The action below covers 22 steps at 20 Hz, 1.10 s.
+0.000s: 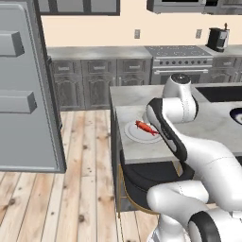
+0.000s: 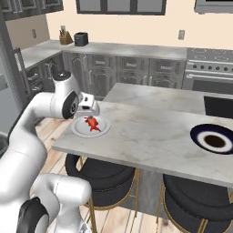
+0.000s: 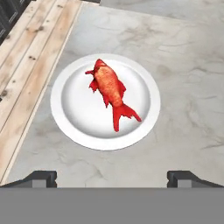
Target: Transport the fish and tomato to the fridge. Place the fish on the rack containing meat and place the tomato on the rack containing the vegetable, ensuring meats and vegetables are on different racks.
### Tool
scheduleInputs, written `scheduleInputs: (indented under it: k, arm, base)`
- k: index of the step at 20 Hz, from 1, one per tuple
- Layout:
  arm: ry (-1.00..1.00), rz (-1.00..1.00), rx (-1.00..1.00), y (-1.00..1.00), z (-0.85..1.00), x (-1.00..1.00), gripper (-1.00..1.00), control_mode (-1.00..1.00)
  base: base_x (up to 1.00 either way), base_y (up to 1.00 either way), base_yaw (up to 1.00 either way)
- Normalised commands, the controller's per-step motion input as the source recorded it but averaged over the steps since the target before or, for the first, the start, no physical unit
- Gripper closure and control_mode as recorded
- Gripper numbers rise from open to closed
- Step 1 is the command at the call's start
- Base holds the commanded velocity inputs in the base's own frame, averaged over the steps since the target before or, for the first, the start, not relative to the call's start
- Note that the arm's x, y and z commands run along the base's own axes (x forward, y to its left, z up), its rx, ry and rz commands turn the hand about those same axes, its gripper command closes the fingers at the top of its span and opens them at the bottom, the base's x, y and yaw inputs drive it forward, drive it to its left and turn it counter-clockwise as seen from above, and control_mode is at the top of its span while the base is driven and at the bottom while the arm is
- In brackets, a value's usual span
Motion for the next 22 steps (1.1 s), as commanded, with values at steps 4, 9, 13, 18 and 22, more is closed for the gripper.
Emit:
scheduleInputs:
  k: [4,9,13,18,22]
  arm:
    - [0.01,0.01,0.00,0.00,-0.29,0.39,-1.00,-1.00]
    - [0.03,0.01,0.00,0.00,-0.30,0.47,-1.00,-1.00]
    - [0.01,0.00,0.00,0.00,-0.29,0.48,-1.00,-1.00]
    - [0.00,0.00,0.00,0.00,-0.27,0.45,-1.00,-1.00]
    - [0.00,0.00,0.00,0.00,-0.30,0.38,-1.00,-1.00]
  base:
    - [0.00,0.00,0.00]
    - [0.00,0.00,0.00]
    - [0.00,0.00,0.00]
    - [0.00,0.00,0.00]
    - [0.00,0.00,0.00]
